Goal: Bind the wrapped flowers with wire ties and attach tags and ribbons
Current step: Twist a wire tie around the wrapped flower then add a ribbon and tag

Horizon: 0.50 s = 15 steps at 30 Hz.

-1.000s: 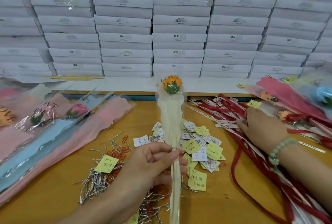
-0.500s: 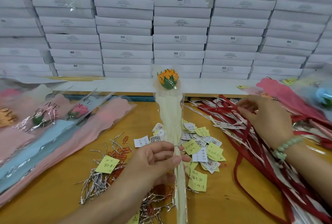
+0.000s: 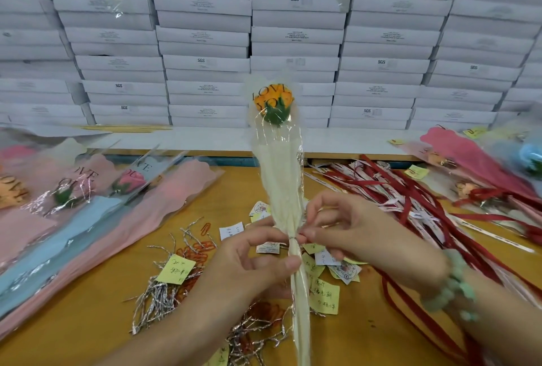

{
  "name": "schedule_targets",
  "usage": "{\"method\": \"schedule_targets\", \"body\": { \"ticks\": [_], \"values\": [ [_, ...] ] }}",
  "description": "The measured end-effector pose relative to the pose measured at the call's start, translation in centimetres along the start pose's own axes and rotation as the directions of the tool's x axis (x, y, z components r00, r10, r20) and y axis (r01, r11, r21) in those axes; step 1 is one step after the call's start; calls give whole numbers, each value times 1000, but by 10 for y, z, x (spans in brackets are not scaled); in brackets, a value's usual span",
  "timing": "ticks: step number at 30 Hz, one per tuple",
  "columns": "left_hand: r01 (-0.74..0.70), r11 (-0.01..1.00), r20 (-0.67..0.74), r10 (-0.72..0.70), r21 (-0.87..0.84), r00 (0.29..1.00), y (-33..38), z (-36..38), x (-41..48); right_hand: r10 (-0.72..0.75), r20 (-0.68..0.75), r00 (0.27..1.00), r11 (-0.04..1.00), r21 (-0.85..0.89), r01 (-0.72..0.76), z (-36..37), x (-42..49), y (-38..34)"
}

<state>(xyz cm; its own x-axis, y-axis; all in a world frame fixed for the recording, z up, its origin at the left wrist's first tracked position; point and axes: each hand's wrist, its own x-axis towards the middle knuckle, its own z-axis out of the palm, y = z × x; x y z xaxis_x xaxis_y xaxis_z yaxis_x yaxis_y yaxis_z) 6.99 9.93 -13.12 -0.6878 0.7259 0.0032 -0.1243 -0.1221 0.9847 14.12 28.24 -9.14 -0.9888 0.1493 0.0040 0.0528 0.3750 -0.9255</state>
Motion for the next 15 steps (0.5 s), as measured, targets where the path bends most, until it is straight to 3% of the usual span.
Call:
{"method": "schedule_targets", "body": {
  "ticks": [6,10,15],
  "values": [
    [-51,990,9,51,134,999,0,-5,2,177,67,982,966,179,-186,9,-5,-5],
    [-80,948,33,74,309,997,0,-7,4,133,36,990,988,71,-135,19,-5,-2],
    [-199,762,124,155,617,980,-5,-8,2,76,61,995,995,58,-79,23,-3,10]
  ]
}}
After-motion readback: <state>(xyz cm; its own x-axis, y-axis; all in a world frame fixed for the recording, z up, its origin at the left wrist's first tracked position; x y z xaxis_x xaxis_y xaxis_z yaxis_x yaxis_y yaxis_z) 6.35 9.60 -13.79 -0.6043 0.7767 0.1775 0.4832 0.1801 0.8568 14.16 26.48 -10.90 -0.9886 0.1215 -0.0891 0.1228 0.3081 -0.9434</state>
